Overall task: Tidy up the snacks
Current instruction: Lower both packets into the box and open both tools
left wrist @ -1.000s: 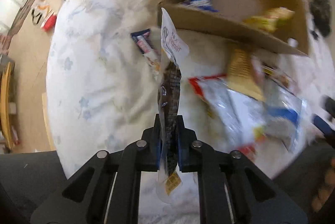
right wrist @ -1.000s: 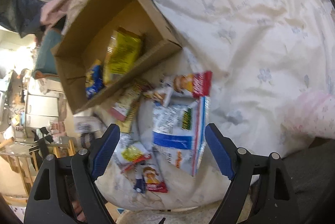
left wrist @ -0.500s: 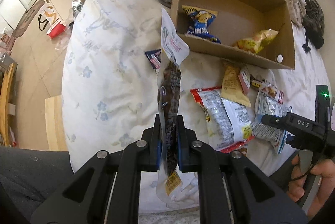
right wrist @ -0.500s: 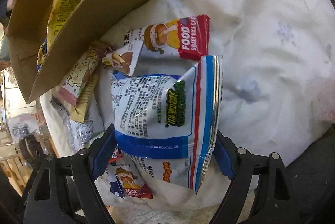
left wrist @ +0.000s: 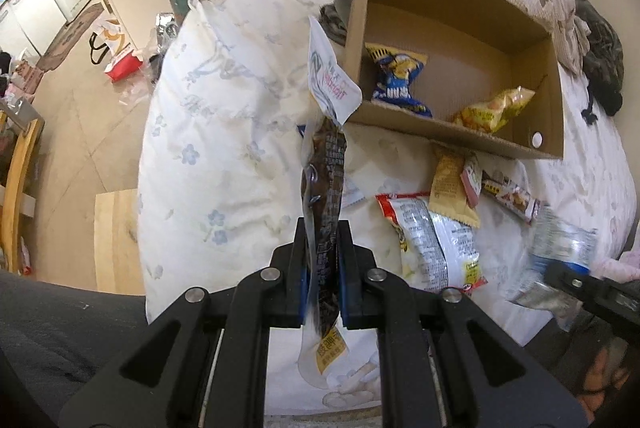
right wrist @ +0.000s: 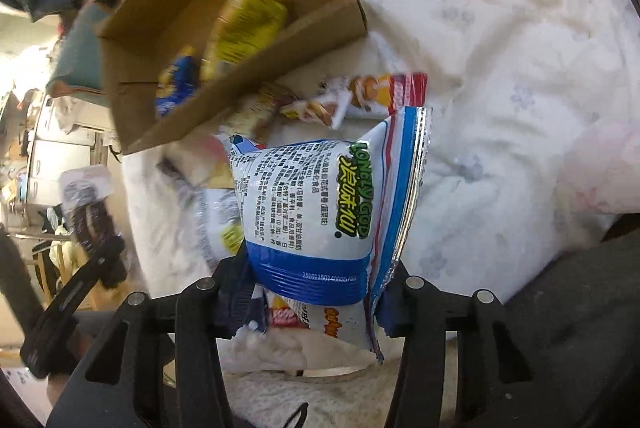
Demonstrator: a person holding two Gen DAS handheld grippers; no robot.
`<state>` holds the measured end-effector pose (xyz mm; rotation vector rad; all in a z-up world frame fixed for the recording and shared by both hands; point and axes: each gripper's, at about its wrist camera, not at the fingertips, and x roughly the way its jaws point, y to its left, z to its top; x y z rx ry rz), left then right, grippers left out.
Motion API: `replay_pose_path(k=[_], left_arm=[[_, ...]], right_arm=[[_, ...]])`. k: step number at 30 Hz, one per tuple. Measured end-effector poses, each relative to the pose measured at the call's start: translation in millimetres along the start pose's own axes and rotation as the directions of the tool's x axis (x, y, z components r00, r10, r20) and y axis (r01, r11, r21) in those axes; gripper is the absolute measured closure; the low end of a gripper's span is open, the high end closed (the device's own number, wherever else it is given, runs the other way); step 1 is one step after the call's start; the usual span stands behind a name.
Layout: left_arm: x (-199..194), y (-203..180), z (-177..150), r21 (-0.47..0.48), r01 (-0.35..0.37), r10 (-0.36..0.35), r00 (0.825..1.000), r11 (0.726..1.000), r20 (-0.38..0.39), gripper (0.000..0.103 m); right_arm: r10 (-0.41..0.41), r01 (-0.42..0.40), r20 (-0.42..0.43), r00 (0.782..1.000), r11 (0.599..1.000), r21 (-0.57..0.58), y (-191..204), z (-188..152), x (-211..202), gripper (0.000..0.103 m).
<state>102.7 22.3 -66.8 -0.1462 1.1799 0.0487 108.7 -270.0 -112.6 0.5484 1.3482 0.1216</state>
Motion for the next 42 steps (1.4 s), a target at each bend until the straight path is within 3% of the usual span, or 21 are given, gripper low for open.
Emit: replay_pose_path(k=[4,9,12,15,26,33,38,42], left_arm=[[-13,5,3,-0.028,0.013,-0.011,0.998,1.0,0.066,0.094],[-33,1,8,-0.018,0.026,-0.023,0.988,0.999,0.153,0.094],[-43,-4,18,-0.019,0.045,-0.041,0.983,0.999,0.179,0.094],[-51,-11,31,-0.004,0.048,-0.046,0.978,0.999,0.201,0.094],[-43,-35,81,0.06,0.039,-0.05,0.978,0.997,0.201,0.094],[-29,-60,110,0.132,0.04,-0.067,0.977,0.99,0.201,0.094],[-8,-79,124,0.184,0.028,-0.063,0.981,0.982,0.186,0.094],[13,-88,129,0.196,0.024,-0.058,0.984,0.98,0.169,0.094]], right_arm=[[0.058,-0.047,0.154,0.986,0.996,-0.072,8,0,-47,0.052],[0.228,-0.188,0.321,0.919,0.97,-0.151,5,10,-91,0.052],[0.264,-0.217,0.36,0.895,0.962,-0.165,3,22,-102,0.052],[0.27,-0.223,0.37,0.889,0.961,-0.164,5,37,-104,0.052],[0.261,-0.217,0.336,0.905,0.962,-0.164,18,79,-81,0.052],[0.32,-0.285,0.315,0.894,0.946,-0.152,27,117,-61,0.052],[0.289,-0.254,0.239,0.927,0.953,-0.165,44,142,-26,0.051],[0.209,-0.165,0.169,0.963,0.956,-0.244,66,146,7,0.051]])
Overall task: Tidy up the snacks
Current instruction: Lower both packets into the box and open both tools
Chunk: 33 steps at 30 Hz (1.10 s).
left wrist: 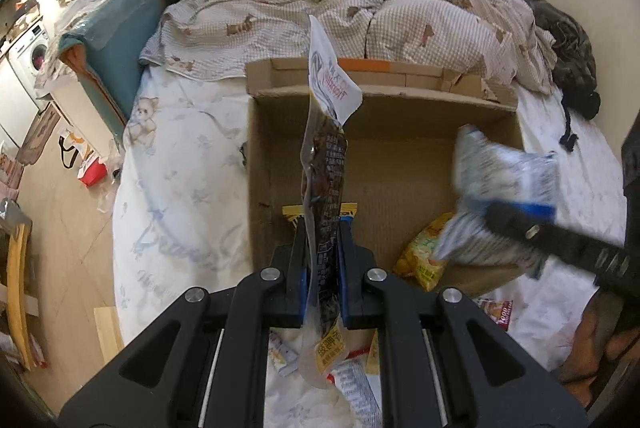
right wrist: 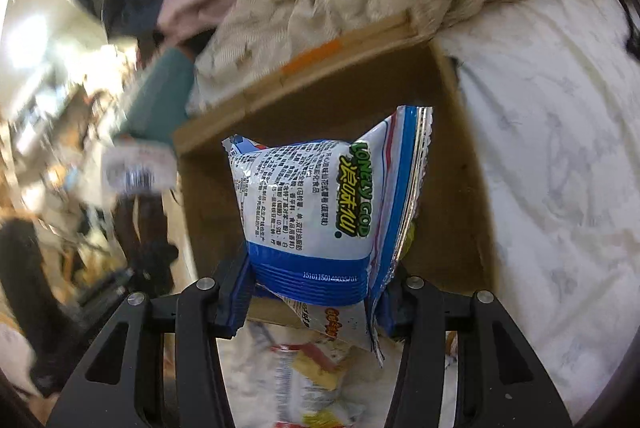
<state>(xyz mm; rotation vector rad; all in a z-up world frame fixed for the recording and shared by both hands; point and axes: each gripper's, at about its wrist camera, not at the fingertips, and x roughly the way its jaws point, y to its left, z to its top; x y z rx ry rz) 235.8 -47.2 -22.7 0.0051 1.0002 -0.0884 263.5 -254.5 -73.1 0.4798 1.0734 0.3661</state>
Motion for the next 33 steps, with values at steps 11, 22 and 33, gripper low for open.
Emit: replay_pose_path(k=[11,22,33], left_arm=[[33,-1,-5,0.005,-0.015,0.015,0.999,1.0,-0.03,0.094],[38,-2,-5,0.016,-0.024,0.024,1.0,1.0,-0.008,0.094],[40,-1,-6,0.004,-0.006,0.006,1.0,1.0,-0.005,0.092]], right_arm=[[-0.443,0.437,0.072,0.894,0.826,-0.357,30,-16,32,0.051],[-0.079,0.076,-0.05,0.996,0.996,-0.054,2,-1,26,0.047],[-0.042,0.042,-0.015,0.999,0.999,0.0,-1,1,19,0.024]])
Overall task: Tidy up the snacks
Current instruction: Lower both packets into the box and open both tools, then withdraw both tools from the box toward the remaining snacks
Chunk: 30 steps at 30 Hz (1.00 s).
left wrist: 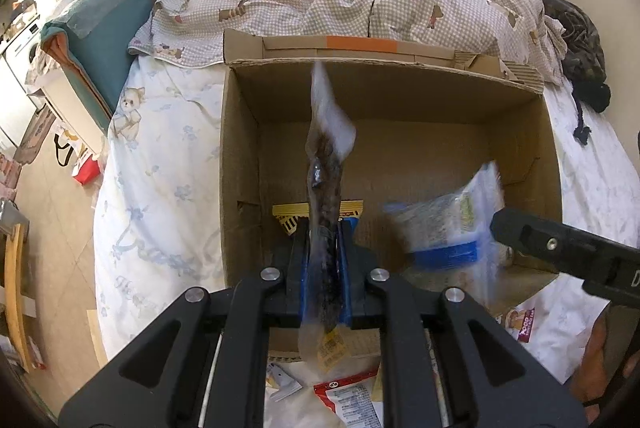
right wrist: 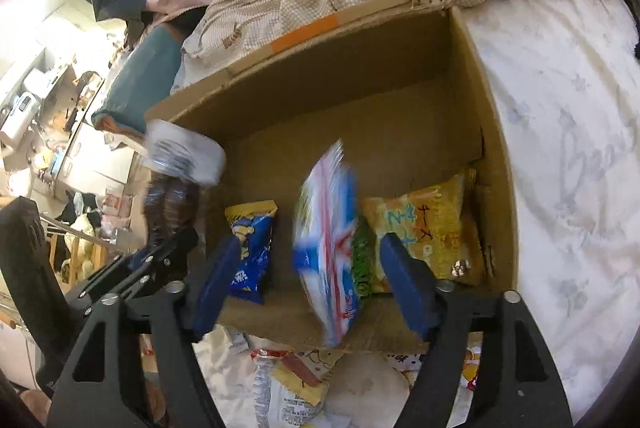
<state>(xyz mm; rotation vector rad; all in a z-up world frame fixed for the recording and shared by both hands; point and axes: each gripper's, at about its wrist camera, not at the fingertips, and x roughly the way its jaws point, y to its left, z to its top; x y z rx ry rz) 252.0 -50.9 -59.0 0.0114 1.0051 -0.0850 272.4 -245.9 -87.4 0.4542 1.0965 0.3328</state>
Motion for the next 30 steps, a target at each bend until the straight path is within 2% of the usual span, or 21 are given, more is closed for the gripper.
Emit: replay_pose_path(k=[2,3,5,7,10,17,30], left_arm=[[-2,-1,1,0.005,-0.001,0.001,1.0,1.0,0.009,0.09],[-3,-2,0,0.009,0.0,0.0,1.0,1.0,0.012,0.085],[-3,-4,0,0.014,0.02,-0.02,1.0,1.0,0.006,0.067],[-3,-5,-1,0.011,0.03,-0.03,1.0,0.999,0.002,0.042],[-6,-6,-2,0.002,0.048,-0.048,0.999,0.999,0.005,0.029],[-7,-3,-3,-0.012,0.054,-0.054,0.999,0.998,0.006,0.026],[-30,11,-6,-0.042,0.04,-0.036,0.996,0.998,0.084,0.026]], right_arm=[[-0.007,0.007,0.018,1.0,1.0,0.001,0,1,-3,0.022],[-0.006,0.006,0.024,1.0,1.0,0.001,0,2,-4,0.021],[-0.006,0.006,0.028,1.0,1.0,0.0,0,3,-4,0.021],[-0.01,0.01,0.027,1.0,1.0,-0.003,0,5,-2,0.021],[-0.013,0.013,0.028,1.0,1.0,-0.004,0,5,-3,0.021],[-0.012,0.013,0.034,0.999,1.0,-0.016,0,6,-5,0.021],[0.01,-0.009,0.054,0.998,1.0,-0.007,-1,-1,-24,0.021]])
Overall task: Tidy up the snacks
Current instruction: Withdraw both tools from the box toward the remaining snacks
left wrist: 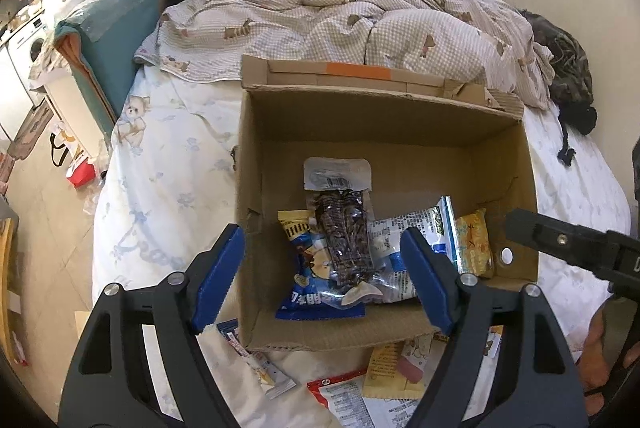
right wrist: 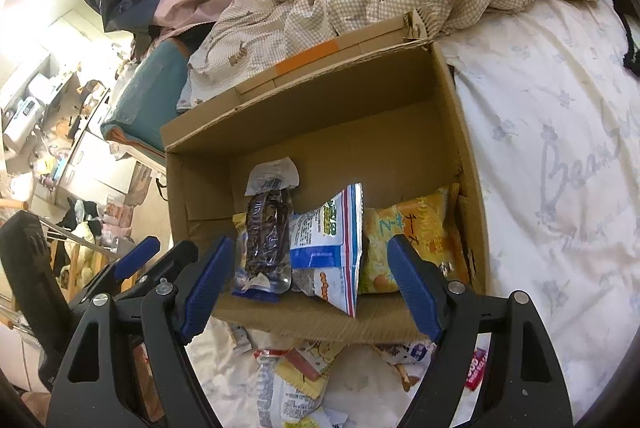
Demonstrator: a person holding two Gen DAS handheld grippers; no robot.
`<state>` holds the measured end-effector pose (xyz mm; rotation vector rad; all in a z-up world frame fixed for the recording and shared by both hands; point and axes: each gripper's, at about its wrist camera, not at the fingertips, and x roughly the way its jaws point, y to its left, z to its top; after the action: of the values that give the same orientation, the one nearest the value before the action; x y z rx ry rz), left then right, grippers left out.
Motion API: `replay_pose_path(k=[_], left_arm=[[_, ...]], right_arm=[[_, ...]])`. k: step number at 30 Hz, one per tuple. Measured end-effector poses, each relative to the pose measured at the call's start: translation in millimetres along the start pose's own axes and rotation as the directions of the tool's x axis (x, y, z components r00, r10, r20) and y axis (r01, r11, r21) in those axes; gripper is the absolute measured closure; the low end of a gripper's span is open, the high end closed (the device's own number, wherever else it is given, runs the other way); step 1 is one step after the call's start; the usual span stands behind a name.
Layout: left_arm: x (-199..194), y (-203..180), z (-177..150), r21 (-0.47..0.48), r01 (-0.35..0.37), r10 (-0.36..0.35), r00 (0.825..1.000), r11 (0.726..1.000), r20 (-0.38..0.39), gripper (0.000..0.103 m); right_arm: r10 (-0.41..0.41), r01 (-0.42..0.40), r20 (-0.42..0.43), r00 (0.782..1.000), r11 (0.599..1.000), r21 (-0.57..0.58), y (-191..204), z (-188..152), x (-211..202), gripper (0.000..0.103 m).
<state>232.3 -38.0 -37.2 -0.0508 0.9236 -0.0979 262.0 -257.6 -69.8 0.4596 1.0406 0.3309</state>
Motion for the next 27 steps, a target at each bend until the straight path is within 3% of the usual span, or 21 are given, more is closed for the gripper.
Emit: replay_pose_path(k=[1,4,6,27], left_arm=[[-4,3,0,-0.009,-0.008,0.008,1.0,1.0,0.01,0.025],[-12,8,-1,-0.027,-0.008,0.009,1.0,1.0,0.015,0.01],[-19,11,-3,-0.032,-0.013,0.013,1.0,0.999,0.023,0.008],[-65,36,-62,-0.086,-0.042,0.038,0.998,0.995,-0.054,0.008]], right_arm=[[0.004,-0.004,0.001,1.0,1.0,0.006,-1,-2,-4,0.021],[0.011,-0.011,0.008,1.0,1.0,0.015,-2,-8,-16,0.021],[0.009,-0.009,0.015,1.0,1.0,0.009,-1,-12,-23,0.021],[-0.008,0.01,-0.026,1.0,0.998,0.055,-9,-77,-58,0.021]])
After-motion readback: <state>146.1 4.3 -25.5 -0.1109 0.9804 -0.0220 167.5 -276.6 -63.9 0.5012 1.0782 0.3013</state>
